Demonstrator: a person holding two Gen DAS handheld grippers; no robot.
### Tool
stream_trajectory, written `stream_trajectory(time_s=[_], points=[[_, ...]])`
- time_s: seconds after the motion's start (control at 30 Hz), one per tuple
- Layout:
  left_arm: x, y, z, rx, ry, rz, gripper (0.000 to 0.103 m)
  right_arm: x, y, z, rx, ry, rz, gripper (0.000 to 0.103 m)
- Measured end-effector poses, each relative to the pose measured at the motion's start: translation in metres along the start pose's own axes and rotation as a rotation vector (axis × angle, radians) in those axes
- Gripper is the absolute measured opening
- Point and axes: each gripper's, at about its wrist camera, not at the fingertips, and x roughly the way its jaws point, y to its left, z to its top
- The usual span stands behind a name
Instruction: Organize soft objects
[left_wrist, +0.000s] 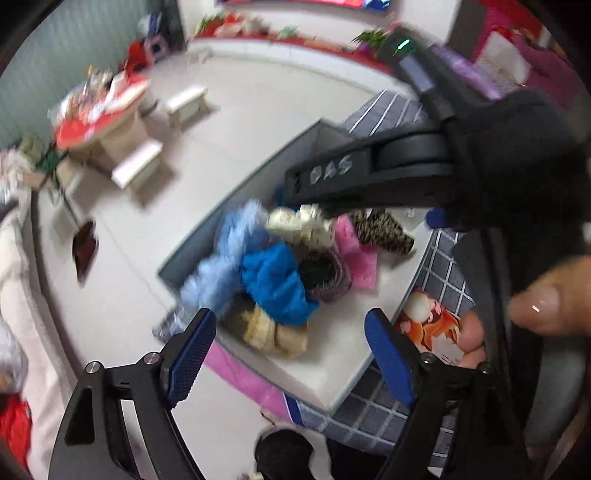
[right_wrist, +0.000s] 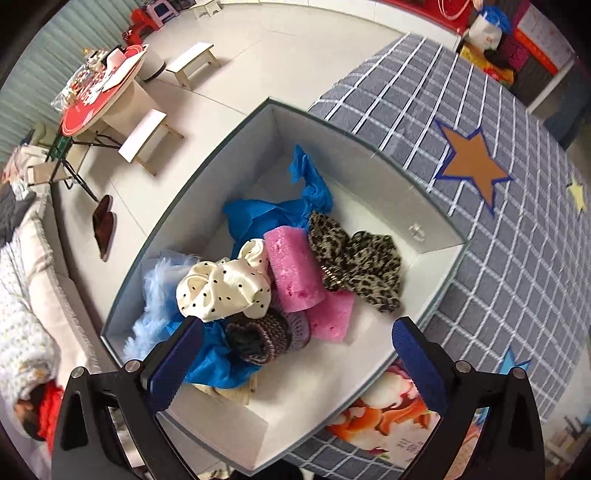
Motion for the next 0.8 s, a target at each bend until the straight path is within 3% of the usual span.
stream_trajectory(time_s=[0.3,0.47,0.53,0.6,0.7,0.8], points=[[-0.022,-0.009,-0.003,0.053,-0.107,0.053,0.086,-0.018,-0.012,0.000,0.049,-0.035,0.020,0.102],[-0.036,-0.019,-0.009,0.102,-0.202,0.162,0.086,-0.022,-0.008,-0.002,0.048,-0.041,0.048,0.102],[-0.035,-0.020,-0.009,0.114,-0.215,0.149,0.086,-0.023,-0.002,-0.002,0.004,-0.045,0.018,0.102],[-0.031,-0.016,-0.008,0.108,-0.202,0.090,0.086,-0.022,-0.001,-0.002,-0.015,-0.045,-0.004,0.102],[-0.027,-0.008,-0.002,0.075,-0.158,0.037,0.086,-0.019,-0.006,-0.001,0.012,-0.030,0.017,0.102],[-0.029,-0.011,-0.001,0.077,-0.171,0.068,0.086,-0.016,-0.010,0.002,0.044,-0.014,0.042,0.102]])
